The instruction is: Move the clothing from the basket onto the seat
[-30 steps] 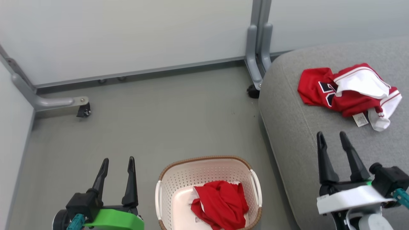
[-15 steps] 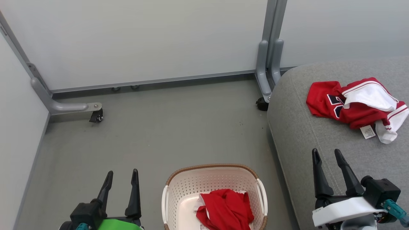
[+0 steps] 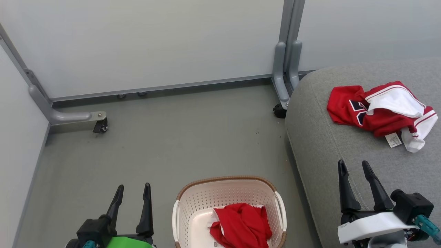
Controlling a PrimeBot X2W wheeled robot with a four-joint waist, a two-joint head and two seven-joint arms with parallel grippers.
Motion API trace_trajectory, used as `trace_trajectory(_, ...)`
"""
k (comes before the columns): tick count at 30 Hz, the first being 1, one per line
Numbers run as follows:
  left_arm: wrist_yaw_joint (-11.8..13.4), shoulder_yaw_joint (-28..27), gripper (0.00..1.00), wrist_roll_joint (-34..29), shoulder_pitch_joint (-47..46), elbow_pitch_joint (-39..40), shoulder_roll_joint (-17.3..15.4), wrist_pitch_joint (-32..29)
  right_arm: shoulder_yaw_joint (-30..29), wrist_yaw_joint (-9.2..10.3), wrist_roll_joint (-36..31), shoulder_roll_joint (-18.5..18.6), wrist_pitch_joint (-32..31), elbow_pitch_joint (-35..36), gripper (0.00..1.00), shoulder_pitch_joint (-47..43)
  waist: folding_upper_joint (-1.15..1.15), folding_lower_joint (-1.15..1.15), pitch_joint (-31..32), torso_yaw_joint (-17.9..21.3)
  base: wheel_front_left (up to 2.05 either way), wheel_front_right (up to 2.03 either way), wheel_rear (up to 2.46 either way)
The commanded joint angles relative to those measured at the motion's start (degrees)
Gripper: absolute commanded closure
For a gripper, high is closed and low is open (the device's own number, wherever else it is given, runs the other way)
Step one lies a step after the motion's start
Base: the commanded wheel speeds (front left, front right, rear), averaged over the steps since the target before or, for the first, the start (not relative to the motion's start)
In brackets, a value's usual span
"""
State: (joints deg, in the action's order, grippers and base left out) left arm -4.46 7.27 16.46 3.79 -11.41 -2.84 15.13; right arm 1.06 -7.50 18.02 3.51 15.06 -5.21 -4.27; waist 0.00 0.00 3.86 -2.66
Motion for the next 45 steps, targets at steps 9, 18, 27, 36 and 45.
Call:
trace_trajectory(9, -0.37, -0.34, 0.0, -0.2, -0.22, -0.89, -0.1, 0.02, 0.76, 0.02, -0.17, 0.27, 0.18, 1.0, 0.0, 1.4, 0.0, 0.0, -1.51, 1.16, 0.0, 0.0, 0.0)
trace_trajectory(18, -0.98, 1.68, 0.0, 0.19, -3.85, -3.85, -0.09, 0.03, 1.1, 0.02, -1.19, 1.21, 0.18, 2.56, 0.0, 3.83, 0.0, 0.0, -8.58, 3.82, 0.0, 0.0, 0.0)
trace_trajectory(27, -2.12, 3.2, 0.0, -3.01, -13.83, -6.98, -0.13, 0.02, 0.31, 0.02, -3.09, 2.38, 0.18, 7.02, 0.0, 11.73, 0.0, 0.0, -24.68, 8.65, 0.0, 0.0, 0.0)
trace_trajectory(36, -3.0, 5.25, 0.0, -8.11, -27.49, -15.92, -0.47, 0.02, -1.0, 0.02, -4.24, 2.69, 0.18, 13.05, 0.0, 17.93, 0.0, 0.0, -38.93, 11.99, 0.0, 0.0, 0.0)
trace_trajectory(45, -3.1, 16.46, 0.0, -6.08, -41.1, -34.98, -3.55, 0.03, 0.55, 0.03, -4.77, 1.98, 0.17, 17.77, 0.0, 21.69, 0.0, 0.0, -49.02, 14.42, 0.0, 0.0, 0.0)
